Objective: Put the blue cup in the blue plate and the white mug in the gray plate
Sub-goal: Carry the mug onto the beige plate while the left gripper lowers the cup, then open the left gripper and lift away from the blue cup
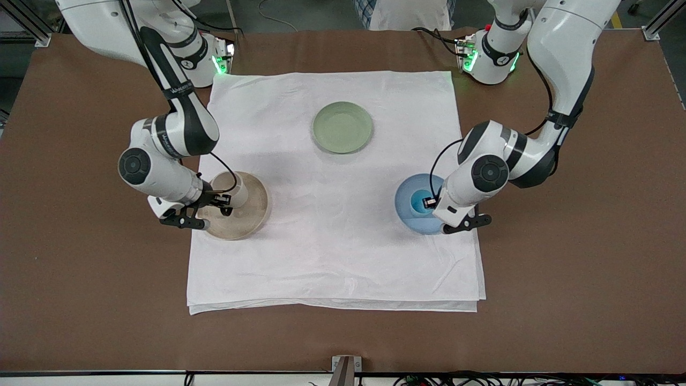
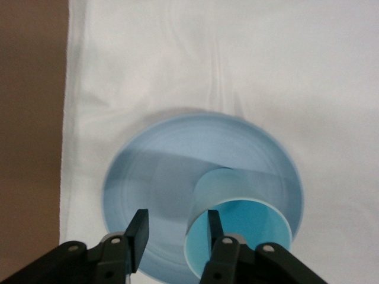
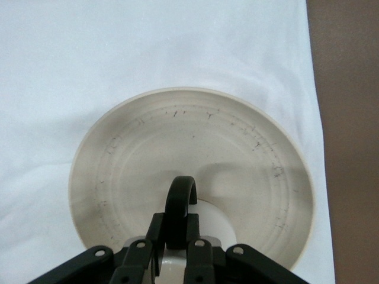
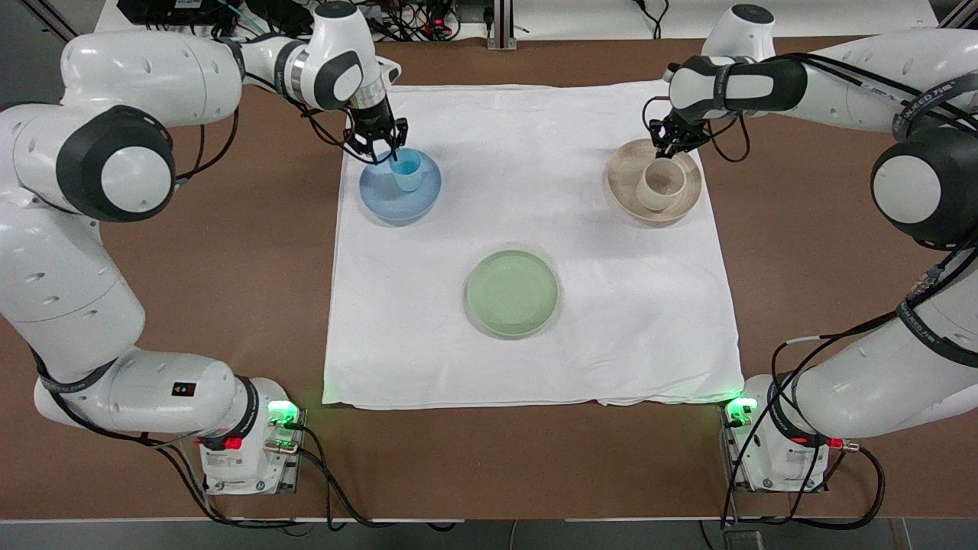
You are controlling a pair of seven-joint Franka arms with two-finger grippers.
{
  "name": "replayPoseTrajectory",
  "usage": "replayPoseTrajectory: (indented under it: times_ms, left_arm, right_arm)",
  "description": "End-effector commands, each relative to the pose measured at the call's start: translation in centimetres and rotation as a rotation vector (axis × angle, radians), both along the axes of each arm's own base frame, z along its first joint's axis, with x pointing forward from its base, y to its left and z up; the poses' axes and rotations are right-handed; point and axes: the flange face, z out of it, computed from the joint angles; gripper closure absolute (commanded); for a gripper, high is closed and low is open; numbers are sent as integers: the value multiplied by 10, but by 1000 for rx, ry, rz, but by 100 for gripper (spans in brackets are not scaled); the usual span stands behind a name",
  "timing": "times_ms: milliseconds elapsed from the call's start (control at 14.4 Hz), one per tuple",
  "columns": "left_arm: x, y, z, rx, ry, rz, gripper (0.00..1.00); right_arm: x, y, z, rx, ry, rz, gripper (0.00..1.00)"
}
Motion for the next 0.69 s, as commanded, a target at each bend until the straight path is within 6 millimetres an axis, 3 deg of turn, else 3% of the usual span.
replayPoseTrajectory:
  times_ms: [0,208,416,624]
  left_arm:
    - [18,12,74,4,-120,9,0]
    - [40,55,155,29,-157,-5,0]
    - [41,110,244,68,-173,-124,0]
    - [21,142,297,95,-166,-134,0]
  right_arm:
    - [-6,-5,10,16,-14,-33,1]
    - [11,-9,33,25,-15,-34,0]
    - [47,-38,104,15,43,15,0]
    - [70,-85,176,-92,36,172,0]
